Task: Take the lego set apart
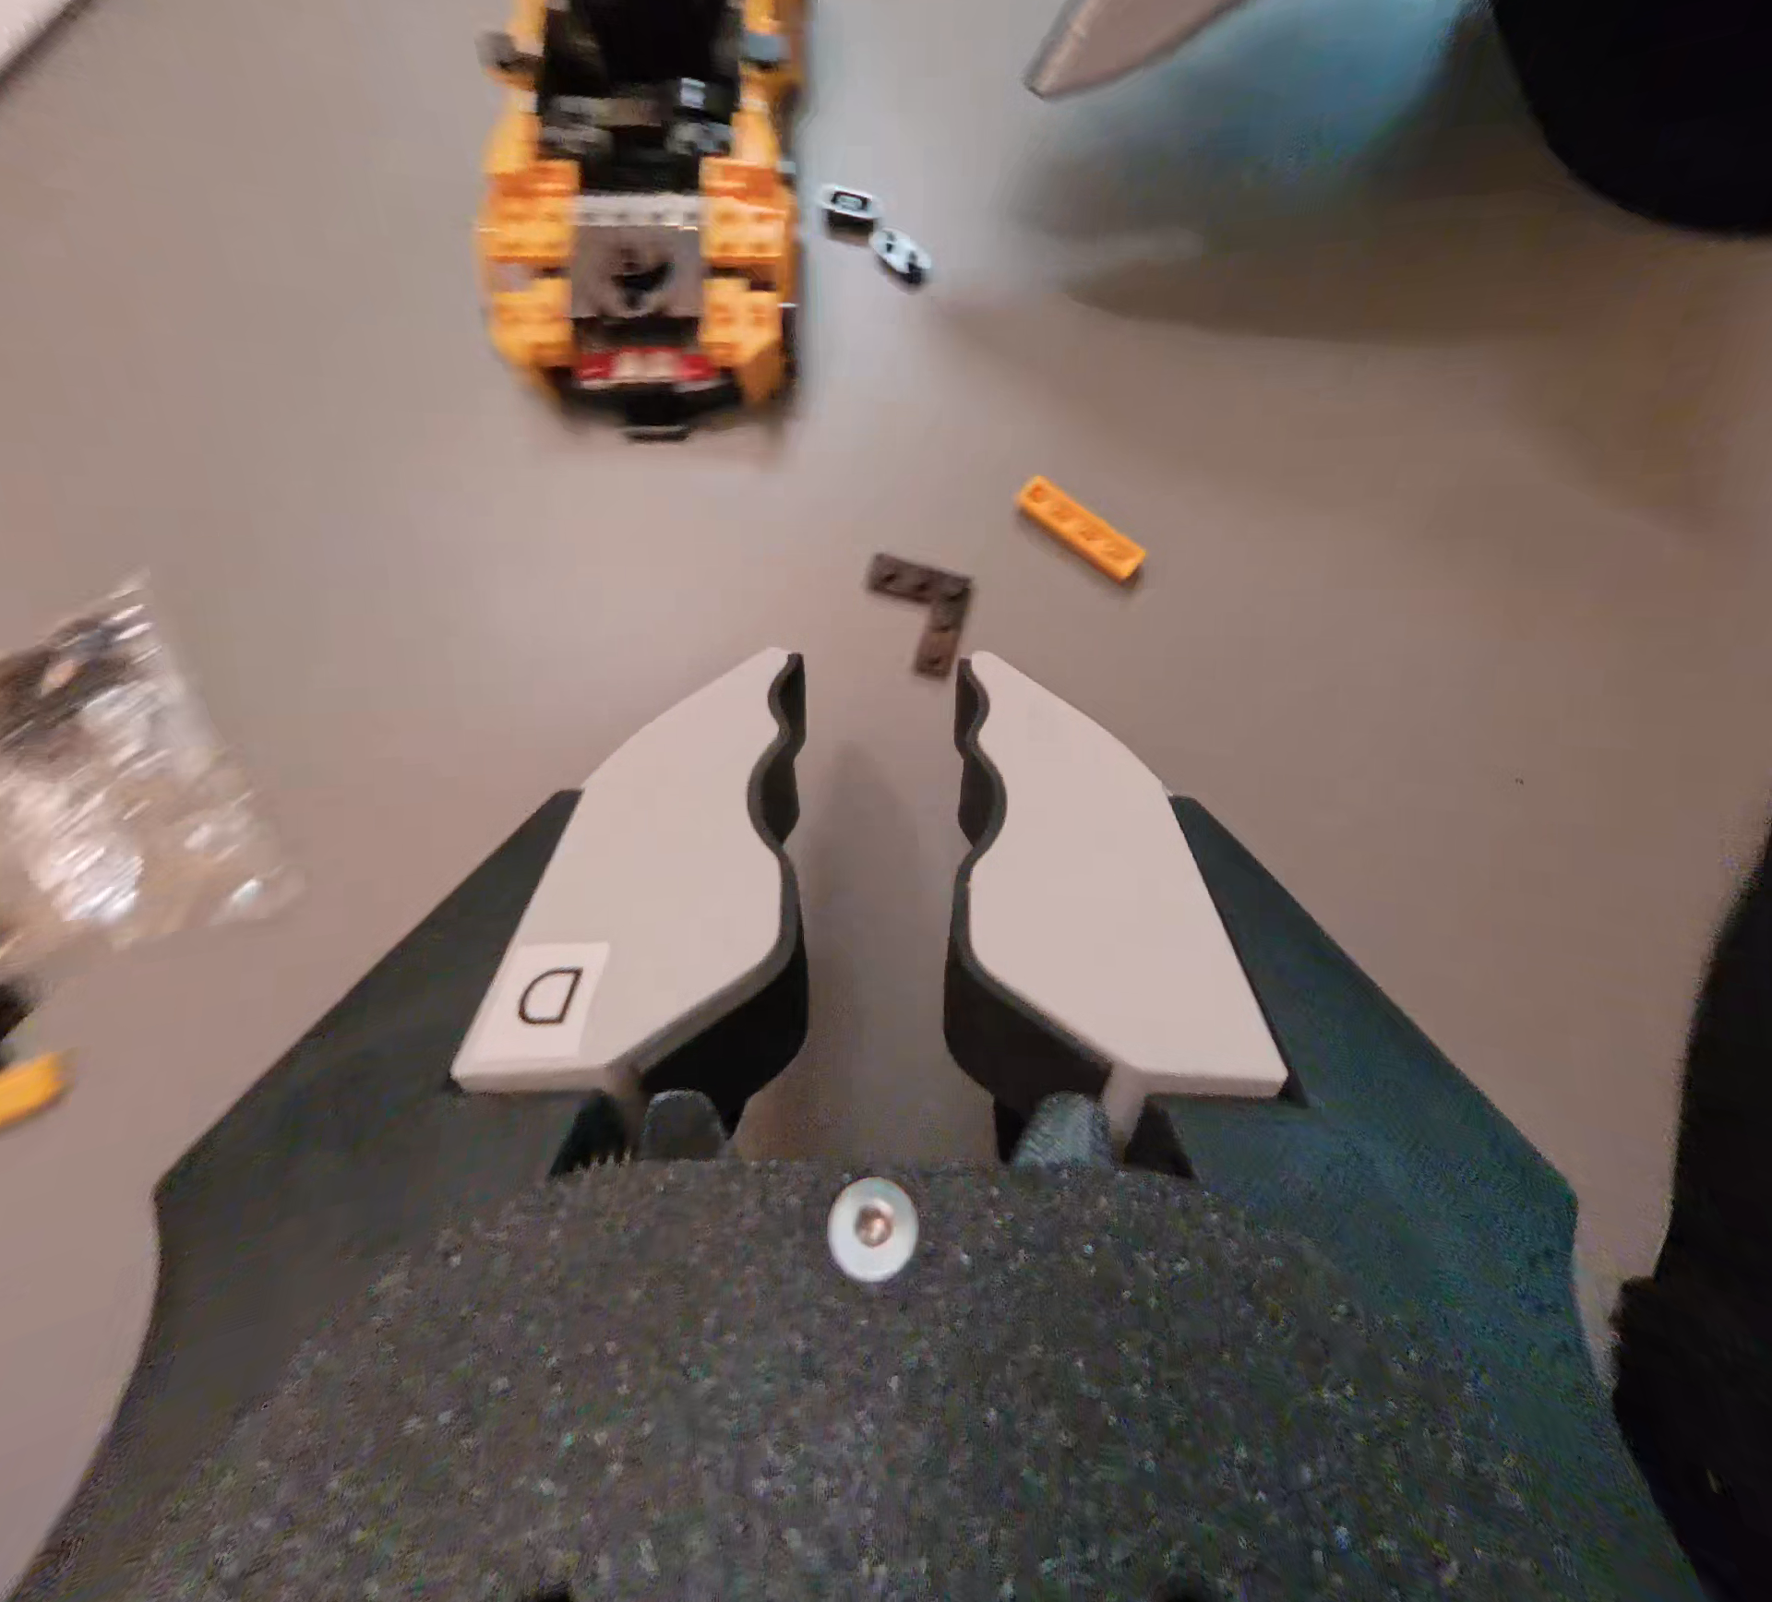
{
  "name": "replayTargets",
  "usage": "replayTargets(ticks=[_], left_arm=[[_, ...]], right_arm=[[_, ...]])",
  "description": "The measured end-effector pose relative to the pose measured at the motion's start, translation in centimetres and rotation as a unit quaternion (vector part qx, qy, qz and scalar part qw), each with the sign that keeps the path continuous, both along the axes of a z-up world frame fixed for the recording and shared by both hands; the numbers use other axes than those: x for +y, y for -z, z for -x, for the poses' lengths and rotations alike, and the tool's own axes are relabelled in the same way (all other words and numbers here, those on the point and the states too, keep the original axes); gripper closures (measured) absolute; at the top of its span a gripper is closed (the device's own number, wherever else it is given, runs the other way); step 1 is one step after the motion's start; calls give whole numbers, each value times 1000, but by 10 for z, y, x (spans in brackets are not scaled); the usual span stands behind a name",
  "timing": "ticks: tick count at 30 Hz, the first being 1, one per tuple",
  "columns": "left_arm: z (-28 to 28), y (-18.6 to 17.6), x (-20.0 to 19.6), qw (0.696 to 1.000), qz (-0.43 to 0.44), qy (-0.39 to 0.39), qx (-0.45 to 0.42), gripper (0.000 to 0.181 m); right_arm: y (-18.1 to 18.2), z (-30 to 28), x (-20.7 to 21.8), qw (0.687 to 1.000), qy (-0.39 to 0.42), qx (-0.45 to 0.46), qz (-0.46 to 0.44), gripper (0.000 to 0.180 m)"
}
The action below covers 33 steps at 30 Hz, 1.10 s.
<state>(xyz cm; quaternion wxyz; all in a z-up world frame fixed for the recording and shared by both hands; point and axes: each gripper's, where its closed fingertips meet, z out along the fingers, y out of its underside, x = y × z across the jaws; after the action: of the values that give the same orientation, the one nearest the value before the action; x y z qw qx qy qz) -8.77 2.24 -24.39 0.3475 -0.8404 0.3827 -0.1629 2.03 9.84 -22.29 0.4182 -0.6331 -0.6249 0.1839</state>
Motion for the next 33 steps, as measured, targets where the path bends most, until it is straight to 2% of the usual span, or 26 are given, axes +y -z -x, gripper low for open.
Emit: replayTargets(ticks=[4, 8, 9, 13, 16, 19, 22, 24, 26, 28, 30, 33], left_arm=[[-16, 22, 3, 998, 24, 23, 55, 152], [-19, 25, 2, 998, 42, 24, 37, 166], [-19, 25, 1, 998, 43, 26, 39, 173], [-13, 24, 1, 998, 29, 22, 56, 173], [-2, 2, 2, 1000, 3, 0, 22, 173], [39, -38, 7, 997, -51, -66, 3, 173], [119, -87, 6, 975, -122, -184, 17, 173], [189, -119, -3, 942, -171, -288, 36, 173], [260, -136, -21, 898, -189, -392, 60, 173], [313, -131, -37, 869, -167, -461, 65, 173], [347, -111, -47, 854, -124, -502, 64, 173], [372, -82, -53, 835, -77, -541, 64, 152]], right_arm=[[-12, 3, 5, 998, 17, 57, 16, 144], [-41, 0, 26, 984, 81, 156, 6, 145], [-51, -4, 33, 977, 103, 187, 4, 145], [-82, -32, 61, 937, 199, 286, -9, 151], [-96, -61, 80, 905, 275, 323, -39, 158], [-103, -87, 94, 876, 336, 338, -66, 165], [-103, -106, 104, 860, 375, 338, -74, 176], [-100, -116, 111, 852, 395, 336, -71, 180], [-98, -124, 116, 845, 410, 336, -69, 180], [-97, -130, 119, 840, 419, 338, -66, 180], [-96, -132, 121, 838, 423, 338, -65, 180], [-95, -132, 121, 838, 424, 336, -69, 180]])
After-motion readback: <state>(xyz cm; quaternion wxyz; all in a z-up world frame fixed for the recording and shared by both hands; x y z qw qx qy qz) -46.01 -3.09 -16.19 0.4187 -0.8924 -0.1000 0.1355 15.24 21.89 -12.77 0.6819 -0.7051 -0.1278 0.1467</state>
